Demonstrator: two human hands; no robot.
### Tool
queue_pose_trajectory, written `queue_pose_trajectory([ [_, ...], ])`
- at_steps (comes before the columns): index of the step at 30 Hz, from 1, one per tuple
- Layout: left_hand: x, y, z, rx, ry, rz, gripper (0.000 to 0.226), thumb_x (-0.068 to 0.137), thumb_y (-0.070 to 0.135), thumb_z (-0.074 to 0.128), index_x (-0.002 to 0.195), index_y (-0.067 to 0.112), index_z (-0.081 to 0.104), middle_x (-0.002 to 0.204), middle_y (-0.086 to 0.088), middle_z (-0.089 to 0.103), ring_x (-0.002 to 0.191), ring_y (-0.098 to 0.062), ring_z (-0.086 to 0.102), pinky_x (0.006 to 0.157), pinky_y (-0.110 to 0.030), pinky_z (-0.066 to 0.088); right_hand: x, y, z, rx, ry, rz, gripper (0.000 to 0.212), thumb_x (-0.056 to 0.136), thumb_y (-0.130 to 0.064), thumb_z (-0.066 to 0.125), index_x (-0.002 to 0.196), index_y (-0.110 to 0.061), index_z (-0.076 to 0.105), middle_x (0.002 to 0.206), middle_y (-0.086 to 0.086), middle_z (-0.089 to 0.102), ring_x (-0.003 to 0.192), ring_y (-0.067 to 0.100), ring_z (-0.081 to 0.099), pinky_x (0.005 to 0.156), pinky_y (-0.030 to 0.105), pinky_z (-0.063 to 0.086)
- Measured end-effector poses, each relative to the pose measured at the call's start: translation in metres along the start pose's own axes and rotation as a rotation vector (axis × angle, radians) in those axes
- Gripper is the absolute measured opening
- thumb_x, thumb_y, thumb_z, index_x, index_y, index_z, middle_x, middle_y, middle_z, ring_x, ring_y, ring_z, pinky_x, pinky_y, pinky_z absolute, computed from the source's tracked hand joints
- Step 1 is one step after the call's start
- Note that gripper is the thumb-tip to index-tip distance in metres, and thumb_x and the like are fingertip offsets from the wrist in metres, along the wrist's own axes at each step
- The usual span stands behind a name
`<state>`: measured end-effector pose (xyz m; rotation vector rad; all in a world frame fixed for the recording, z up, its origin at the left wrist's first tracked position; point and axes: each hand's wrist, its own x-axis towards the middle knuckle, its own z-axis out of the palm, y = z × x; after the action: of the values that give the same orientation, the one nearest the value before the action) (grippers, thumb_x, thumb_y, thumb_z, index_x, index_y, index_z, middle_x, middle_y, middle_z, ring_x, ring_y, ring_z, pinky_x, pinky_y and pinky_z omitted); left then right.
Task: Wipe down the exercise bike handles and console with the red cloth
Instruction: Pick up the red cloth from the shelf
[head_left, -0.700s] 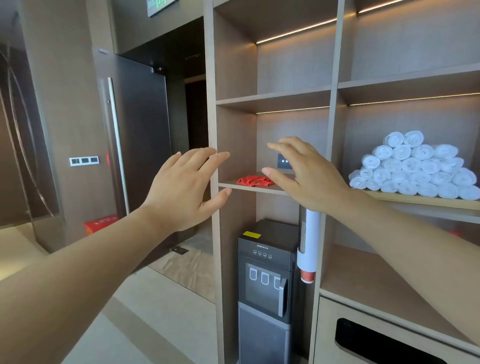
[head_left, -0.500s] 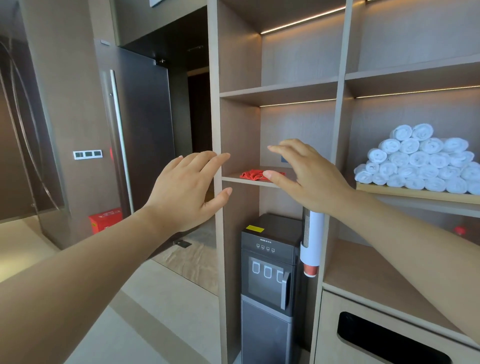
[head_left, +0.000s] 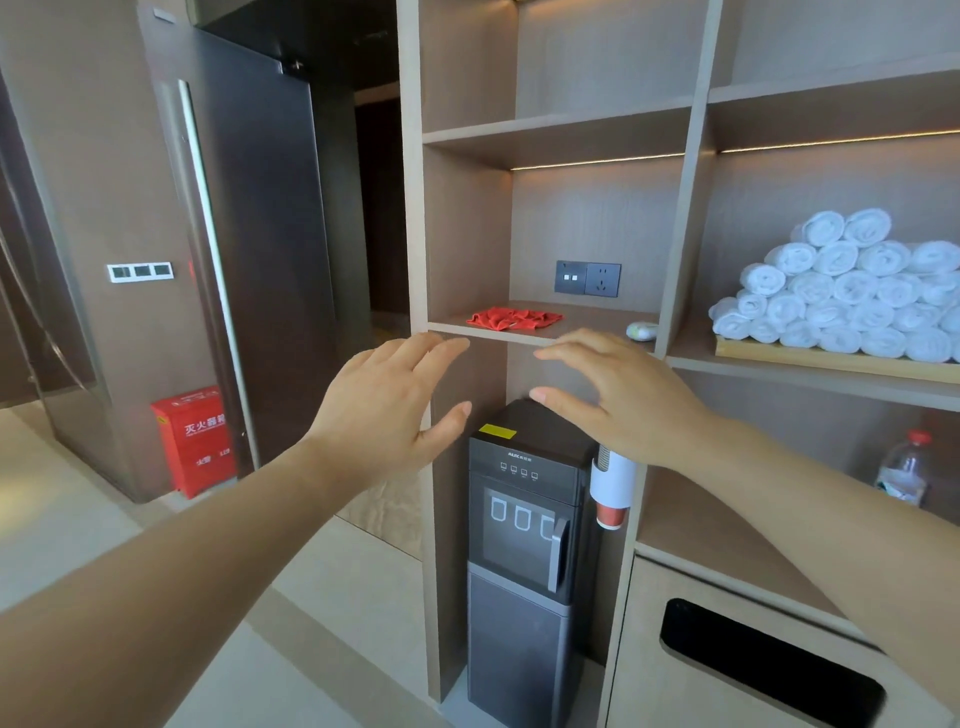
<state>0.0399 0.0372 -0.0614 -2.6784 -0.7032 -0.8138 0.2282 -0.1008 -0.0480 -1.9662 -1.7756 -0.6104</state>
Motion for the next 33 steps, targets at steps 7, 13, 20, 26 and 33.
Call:
queue_pose_trajectory([
  [7, 0.033, -0.002, 0.05, -0.018, -0.063, 0.019, 0.065, 0.083, 0.061, 0.027, 0.141, 0.032, 0.036, 0.141, 0.007, 0.046, 0.126, -0.016, 0.047, 0.104, -0.034, 0.038, 0.016, 0.049, 0.035, 0.004, -0.071, 0.044, 0.049, 0.088, -0.056, 0.042, 0.128, -0.027, 0.051, 0.133, -0.009, 0.05, 0.124, 0.012, 0.042, 0.091, 0.025, 0.035],
  [13, 0.087, -0.011, 0.097, -0.015, -0.109, 0.025, 0.063, 0.085, 0.062, 0.028, 0.14, 0.033, 0.035, 0.142, 0.008, 0.043, 0.125, -0.015, 0.047, 0.098, -0.032, 0.043, 0.052, 0.096, 0.067, 0.019, -0.093, 0.056, 0.047, 0.09, -0.052, 0.043, 0.13, -0.028, 0.049, 0.137, -0.008, 0.047, 0.126, 0.011, 0.041, 0.087, 0.021, 0.03],
  [20, 0.156, -0.007, 0.149, -0.025, -0.085, 0.048, 0.061, 0.085, 0.057, 0.028, 0.137, 0.028, 0.041, 0.135, 0.005, 0.051, 0.115, -0.017, 0.055, 0.09, -0.032, 0.047, 0.086, 0.166, 0.102, 0.075, -0.057, 0.045, 0.046, 0.089, -0.052, 0.046, 0.126, -0.027, 0.052, 0.129, -0.01, 0.051, 0.117, 0.011, 0.048, 0.082, 0.022, 0.033],
  [26, 0.195, 0.003, 0.184, -0.055, -0.115, 0.037, 0.062, 0.084, 0.058, 0.024, 0.134, 0.029, 0.044, 0.133, 0.007, 0.052, 0.114, -0.014, 0.055, 0.093, -0.03, 0.044, 0.103, 0.208, 0.124, 0.095, -0.068, 0.051, 0.048, 0.088, -0.055, 0.043, 0.128, -0.029, 0.05, 0.129, -0.011, 0.05, 0.116, 0.008, 0.048, 0.081, 0.02, 0.035],
  [33, 0.227, -0.021, 0.216, -0.059, -0.126, 0.08, 0.065, 0.083, 0.062, 0.017, 0.13, 0.03, 0.049, 0.13, 0.009, 0.054, 0.115, -0.012, 0.053, 0.093, -0.028, 0.043, 0.129, 0.227, 0.151, 0.133, -0.086, 0.098, 0.048, 0.089, -0.058, 0.041, 0.125, -0.029, 0.052, 0.125, -0.013, 0.052, 0.111, 0.009, 0.051, 0.086, 0.031, 0.046],
])
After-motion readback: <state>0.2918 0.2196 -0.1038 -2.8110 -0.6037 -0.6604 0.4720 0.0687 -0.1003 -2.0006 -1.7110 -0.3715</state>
